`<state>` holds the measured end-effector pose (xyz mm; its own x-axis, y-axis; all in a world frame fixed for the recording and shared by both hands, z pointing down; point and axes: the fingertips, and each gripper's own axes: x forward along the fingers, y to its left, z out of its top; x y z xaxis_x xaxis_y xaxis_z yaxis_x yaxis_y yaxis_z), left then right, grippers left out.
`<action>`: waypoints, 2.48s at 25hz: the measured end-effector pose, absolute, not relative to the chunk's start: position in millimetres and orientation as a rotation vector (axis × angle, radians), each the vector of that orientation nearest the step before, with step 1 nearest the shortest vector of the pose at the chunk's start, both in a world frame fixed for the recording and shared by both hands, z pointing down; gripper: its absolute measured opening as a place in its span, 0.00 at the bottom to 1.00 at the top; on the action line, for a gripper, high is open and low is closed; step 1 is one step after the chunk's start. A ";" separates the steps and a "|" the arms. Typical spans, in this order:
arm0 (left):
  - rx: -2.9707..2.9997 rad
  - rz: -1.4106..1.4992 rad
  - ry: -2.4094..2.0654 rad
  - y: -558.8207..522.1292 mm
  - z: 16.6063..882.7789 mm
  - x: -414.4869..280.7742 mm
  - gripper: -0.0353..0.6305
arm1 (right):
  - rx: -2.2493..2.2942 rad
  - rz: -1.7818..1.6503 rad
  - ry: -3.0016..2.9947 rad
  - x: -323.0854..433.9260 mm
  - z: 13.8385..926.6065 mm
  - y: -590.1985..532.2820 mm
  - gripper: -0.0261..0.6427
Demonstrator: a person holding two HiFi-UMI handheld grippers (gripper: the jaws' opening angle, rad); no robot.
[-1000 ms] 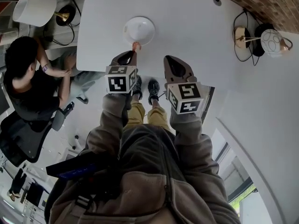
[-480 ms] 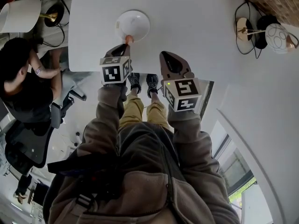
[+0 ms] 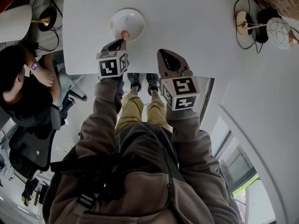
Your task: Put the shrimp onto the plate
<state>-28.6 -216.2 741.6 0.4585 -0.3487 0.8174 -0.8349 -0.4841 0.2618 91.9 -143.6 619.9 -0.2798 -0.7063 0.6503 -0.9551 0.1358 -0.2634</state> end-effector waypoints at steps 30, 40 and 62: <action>2.054 1.107 -0.935 -256.7 774.4 -5.5 0.11 | 1.655 0.995 -1.984 101.2 637.9 -126.4 0.04; 2.071 1.239 -0.941 -258.4 772.9 -1.2 0.11 | 1.673 1.000 -1.969 106.2 636.6 -120.6 0.04; 2.239 1.011 -1.076 -245.6 688.4 -10.0 0.11 | 1.724 0.913 -2.050 107.1 589.8 -126.0 0.04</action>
<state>-10.0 -245.6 688.4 0.4254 -0.4679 0.7747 -0.8025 -0.5908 0.0838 107.1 -126.0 589.8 -0.2274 -0.7621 0.6062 -0.9603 0.0723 -0.2694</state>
